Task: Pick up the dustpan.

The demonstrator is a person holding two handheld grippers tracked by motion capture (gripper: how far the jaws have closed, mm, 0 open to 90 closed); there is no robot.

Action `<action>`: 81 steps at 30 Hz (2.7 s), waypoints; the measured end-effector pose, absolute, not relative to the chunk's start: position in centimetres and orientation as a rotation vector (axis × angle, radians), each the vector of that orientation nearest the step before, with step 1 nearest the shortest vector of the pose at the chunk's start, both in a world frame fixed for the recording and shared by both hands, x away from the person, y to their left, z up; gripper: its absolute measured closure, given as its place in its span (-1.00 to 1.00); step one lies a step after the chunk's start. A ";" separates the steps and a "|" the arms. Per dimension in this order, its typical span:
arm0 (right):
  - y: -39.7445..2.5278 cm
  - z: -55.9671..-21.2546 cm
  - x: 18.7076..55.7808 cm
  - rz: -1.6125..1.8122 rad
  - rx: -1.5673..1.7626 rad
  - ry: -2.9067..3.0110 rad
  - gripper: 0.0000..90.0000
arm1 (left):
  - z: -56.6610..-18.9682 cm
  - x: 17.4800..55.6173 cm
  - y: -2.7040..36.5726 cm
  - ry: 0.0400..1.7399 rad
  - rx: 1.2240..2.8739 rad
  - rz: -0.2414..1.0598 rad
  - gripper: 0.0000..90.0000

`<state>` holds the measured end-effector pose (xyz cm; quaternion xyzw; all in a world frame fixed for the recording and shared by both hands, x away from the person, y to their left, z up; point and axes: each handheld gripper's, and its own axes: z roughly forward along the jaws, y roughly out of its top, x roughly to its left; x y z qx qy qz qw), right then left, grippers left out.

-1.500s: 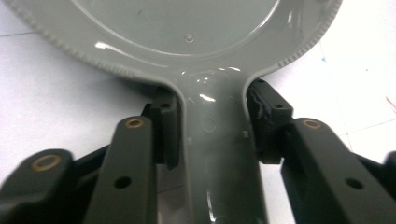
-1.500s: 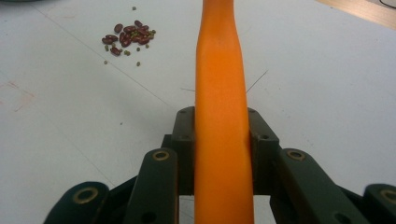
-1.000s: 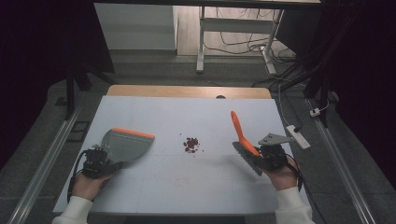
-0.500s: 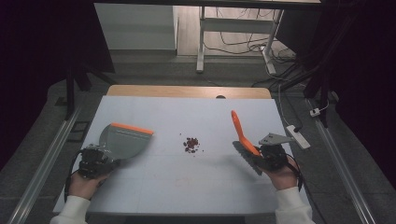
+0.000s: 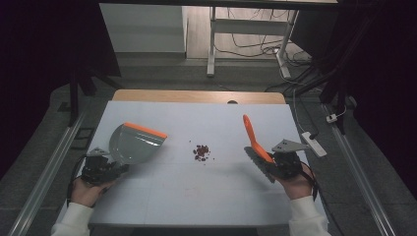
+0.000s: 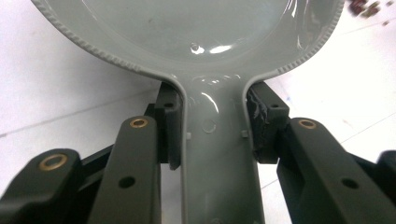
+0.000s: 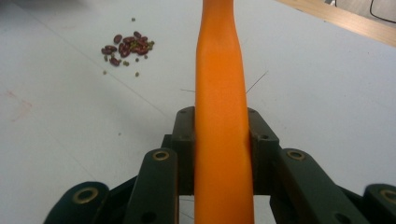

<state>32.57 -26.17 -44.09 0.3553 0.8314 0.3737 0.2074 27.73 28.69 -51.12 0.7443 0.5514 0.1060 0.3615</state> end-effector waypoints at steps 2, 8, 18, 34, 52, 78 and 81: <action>-26.1 -44.0 32.7 1.055 0.992 2.306 0.55 | -51.1 27.8 28.9 1.404 1.907 0.257 0.37; -26.0 -43.8 33.2 1.080 1.023 2.292 0.55 | -51.1 27.9 29.1 1.372 1.887 0.200 0.37; -25.9 -43.6 33.4 1.097 1.000 2.294 0.55 | -50.1 26.6 28.3 1.266 1.919 0.236 0.37; -26.0 -43.4 33.6 1.136 0.992 2.297 0.55 | -49.5 26.4 27.0 1.086 2.023 0.237 0.37; -26.0 -43.8 33.3 1.123 0.988 2.313 0.55 | -49.2 26.4 26.5 0.994 2.108 0.184 0.37; -25.8 -44.2 33.5 1.108 0.979 2.329 0.55 | -49.8 25.8 25.2 0.881 2.255 0.059 0.37; -25.7 -44.1 33.5 1.110 0.979 2.327 0.55 | -49.9 25.8 25.0 0.868 2.276 0.042 0.37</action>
